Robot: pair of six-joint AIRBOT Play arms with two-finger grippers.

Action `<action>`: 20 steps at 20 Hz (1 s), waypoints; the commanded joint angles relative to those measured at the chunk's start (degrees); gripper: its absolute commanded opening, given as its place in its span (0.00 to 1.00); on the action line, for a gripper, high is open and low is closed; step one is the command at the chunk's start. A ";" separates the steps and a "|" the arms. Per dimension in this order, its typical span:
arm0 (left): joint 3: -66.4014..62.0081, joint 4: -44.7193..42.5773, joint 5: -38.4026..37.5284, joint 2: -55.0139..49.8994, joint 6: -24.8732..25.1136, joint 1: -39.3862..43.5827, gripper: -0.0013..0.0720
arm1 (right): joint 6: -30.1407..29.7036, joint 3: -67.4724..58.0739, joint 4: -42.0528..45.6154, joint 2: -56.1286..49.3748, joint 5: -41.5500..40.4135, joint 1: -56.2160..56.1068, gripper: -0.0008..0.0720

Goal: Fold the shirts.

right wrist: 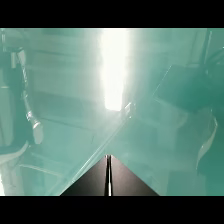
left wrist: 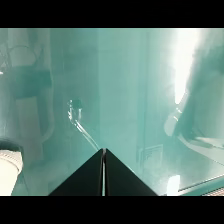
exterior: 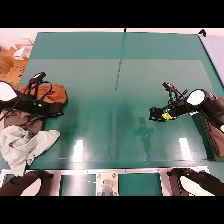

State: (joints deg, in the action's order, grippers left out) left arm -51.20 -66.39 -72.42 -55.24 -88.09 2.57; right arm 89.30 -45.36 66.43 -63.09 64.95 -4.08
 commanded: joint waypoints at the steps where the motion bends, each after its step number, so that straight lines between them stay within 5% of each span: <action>1: -0.04 0.00 0.00 0.00 0.02 0.00 0.05 | 0.00 0.02 0.00 0.04 0.02 -0.02 0.03; 13: -0.04 0.02 0.15 0.00 0.02 0.00 0.05 | 0.00 0.02 0.00 0.04 0.02 -0.02 0.03; 20: -0.04 -4.42 10.82 -0.02 0.11 -0.02 0.07 | 0.00 0.02 0.00 0.04 -0.24 0.00 0.03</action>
State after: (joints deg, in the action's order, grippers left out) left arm -51.20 -67.07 -66.83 -55.24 -88.05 2.59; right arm 89.27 -45.36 66.46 -63.09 64.93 -4.08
